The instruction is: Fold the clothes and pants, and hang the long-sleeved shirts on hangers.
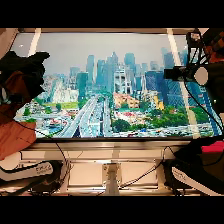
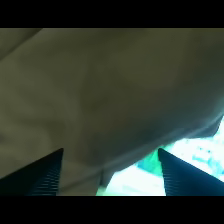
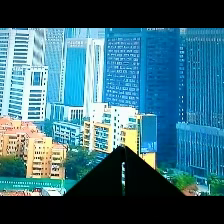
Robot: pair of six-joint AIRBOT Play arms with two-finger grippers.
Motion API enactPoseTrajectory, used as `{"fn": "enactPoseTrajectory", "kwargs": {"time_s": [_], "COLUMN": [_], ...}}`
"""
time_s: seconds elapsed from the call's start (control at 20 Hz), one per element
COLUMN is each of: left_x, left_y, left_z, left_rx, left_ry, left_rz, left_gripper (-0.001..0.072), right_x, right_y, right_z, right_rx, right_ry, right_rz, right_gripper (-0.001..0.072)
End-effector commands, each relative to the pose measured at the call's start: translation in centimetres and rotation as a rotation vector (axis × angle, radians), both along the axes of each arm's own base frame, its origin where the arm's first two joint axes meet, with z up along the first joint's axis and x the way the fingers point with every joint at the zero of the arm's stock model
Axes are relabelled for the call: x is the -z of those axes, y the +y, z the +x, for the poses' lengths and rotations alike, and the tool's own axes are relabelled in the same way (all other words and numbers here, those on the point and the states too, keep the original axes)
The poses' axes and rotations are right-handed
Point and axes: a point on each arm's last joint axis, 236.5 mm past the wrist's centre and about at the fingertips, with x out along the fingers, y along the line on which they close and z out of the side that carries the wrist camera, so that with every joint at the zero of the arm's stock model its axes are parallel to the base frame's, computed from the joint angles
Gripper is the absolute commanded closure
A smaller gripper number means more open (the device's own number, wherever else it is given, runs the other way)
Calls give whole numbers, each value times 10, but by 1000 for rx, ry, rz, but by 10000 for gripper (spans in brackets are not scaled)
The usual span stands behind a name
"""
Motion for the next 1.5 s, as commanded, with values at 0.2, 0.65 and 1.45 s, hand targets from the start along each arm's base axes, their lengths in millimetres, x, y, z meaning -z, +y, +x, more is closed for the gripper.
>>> {"fn": "enactPoseTrajectory", "kwargs": {"time_s": [0.2,0.65,1.45], "left_x": [26,-14,-304], "left_y": [10,17,-134], "left_z": [19,18,-1], "left_rx": [61,39,214], "left_ry": [-18,-98,-847], "left_rz": [19,58,73], "left_gripper": [256,689,688], "right_x": [0,0,0], "right_y": [0,0,0], "right_z": [0,0,0], "right_rx": [-1,-1,-1], "right_ry": [0,0,1], "right_rz": [0,0,1], "right_gripper": [697,697,697]}}
